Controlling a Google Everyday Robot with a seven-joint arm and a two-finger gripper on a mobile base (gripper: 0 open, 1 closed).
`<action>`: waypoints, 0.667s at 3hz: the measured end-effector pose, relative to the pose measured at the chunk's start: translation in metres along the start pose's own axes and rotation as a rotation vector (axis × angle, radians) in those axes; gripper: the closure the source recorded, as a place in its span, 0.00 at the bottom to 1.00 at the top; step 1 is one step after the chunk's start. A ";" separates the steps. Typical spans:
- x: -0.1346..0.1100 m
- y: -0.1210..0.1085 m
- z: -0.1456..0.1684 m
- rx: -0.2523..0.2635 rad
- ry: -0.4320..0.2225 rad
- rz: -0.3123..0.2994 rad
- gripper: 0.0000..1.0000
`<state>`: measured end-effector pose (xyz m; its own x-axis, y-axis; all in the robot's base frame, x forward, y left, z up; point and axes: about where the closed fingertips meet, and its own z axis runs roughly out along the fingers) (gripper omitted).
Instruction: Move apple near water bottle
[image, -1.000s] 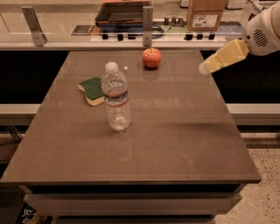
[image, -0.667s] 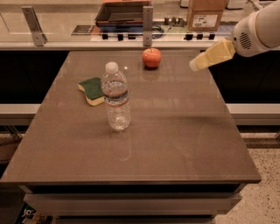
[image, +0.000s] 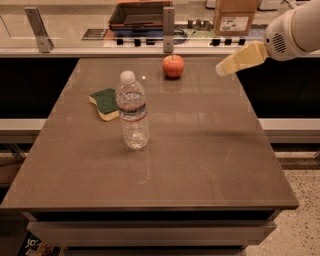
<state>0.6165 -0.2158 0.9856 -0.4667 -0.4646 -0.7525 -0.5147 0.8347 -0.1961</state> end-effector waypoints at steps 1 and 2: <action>-0.009 -0.001 0.033 -0.047 -0.012 0.009 0.00; -0.014 -0.001 0.064 -0.087 -0.023 0.025 0.00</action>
Offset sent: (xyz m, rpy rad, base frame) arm 0.0833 0.0355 -0.0485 0.1147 0.0445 0.0761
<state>0.6697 -0.1908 0.9560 -0.4642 -0.4364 -0.7707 -0.5643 0.8164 -0.1224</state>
